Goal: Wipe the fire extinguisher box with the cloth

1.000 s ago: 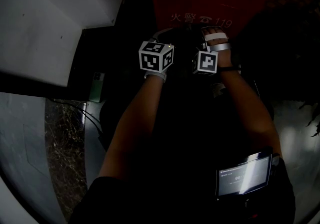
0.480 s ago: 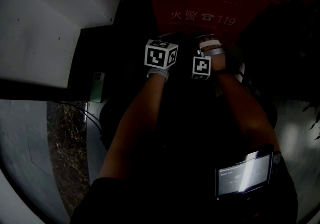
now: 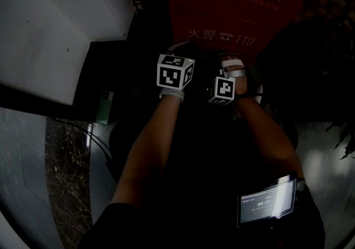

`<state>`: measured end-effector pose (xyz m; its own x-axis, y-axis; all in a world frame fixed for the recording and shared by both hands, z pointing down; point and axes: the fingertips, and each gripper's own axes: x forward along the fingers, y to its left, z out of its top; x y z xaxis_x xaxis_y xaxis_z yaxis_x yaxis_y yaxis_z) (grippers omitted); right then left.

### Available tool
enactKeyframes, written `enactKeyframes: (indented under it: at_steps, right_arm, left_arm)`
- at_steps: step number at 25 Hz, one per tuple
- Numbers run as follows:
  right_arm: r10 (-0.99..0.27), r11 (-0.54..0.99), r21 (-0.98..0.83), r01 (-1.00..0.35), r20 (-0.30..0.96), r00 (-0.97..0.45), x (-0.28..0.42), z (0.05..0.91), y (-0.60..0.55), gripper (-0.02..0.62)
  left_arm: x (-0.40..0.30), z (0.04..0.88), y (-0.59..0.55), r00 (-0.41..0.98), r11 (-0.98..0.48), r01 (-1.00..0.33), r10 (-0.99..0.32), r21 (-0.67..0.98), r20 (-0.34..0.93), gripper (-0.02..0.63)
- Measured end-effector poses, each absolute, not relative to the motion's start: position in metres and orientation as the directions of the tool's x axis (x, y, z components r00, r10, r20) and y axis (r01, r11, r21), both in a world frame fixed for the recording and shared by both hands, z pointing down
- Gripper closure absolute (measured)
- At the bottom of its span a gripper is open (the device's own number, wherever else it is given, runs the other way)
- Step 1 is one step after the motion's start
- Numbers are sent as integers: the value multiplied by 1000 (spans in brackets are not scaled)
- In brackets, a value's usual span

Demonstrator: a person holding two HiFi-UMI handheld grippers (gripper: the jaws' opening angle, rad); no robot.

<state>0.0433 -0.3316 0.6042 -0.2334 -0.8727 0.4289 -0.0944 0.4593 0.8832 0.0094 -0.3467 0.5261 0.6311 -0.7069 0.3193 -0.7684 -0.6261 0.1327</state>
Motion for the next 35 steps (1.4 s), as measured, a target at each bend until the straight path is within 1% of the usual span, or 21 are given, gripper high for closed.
enactKeyframes:
  at_steps: [2, 5, 8, 11, 15, 18, 22, 28, 31, 35]
  right_arm:
    - [-905, 379, 916, -131, 338, -258, 43, 558, -328, 546]
    - [-948, 228, 952, -203, 169, -271, 43, 459, -327, 546]
    - [-962, 86, 962, -259, 12, -275, 38, 364, -325, 546]
    - [-955, -33, 967, -254, -105, -277, 32, 286, -323, 546]
    - [-940, -138, 967, -215, -196, -280, 25, 215, -333, 546]
    - [-934, -183, 966, -180, -228, -276, 24, 191, -347, 546]
    - [-934, -203, 973, -113, -227, -277, 25, 199, -358, 551]
    - [-934, -179, 981, -81, -195, -299, 17, 235, -357, 554]
    - [-939, -143, 986, -87, -163, -303, 15, 261, -359, 555]
    - [-945, -71, 992, -102, -100, -311, 4, 309, -360, 555]
  left_arm:
    - [5, 497, -343, 633, -631, -769, -730, 102, 258, 603]
    - [3, 443, -343, 642, -643, -764, -749, 55, 165, 603]
    - [2, 394, -340, 647, -655, -755, -753, -40, 116, 603]
    - [3, 342, -330, 664, -664, -743, -747, -82, 32, 603]
    - [-2, 282, -329, 684, -678, -730, -725, -88, -84, 603]
    - [-13, 260, -327, 694, -686, -719, -706, -111, -137, 603]
    - [-23, 262, -331, 691, -687, -721, -702, -91, -171, 603]
    - [-30, 303, -348, 683, -688, -726, -717, -15, -141, 603]
    - [-33, 331, -355, 681, -685, -729, -725, 2, -96, 603]
    - [-43, 376, -356, 668, -669, -740, -743, 64, -35, 603]
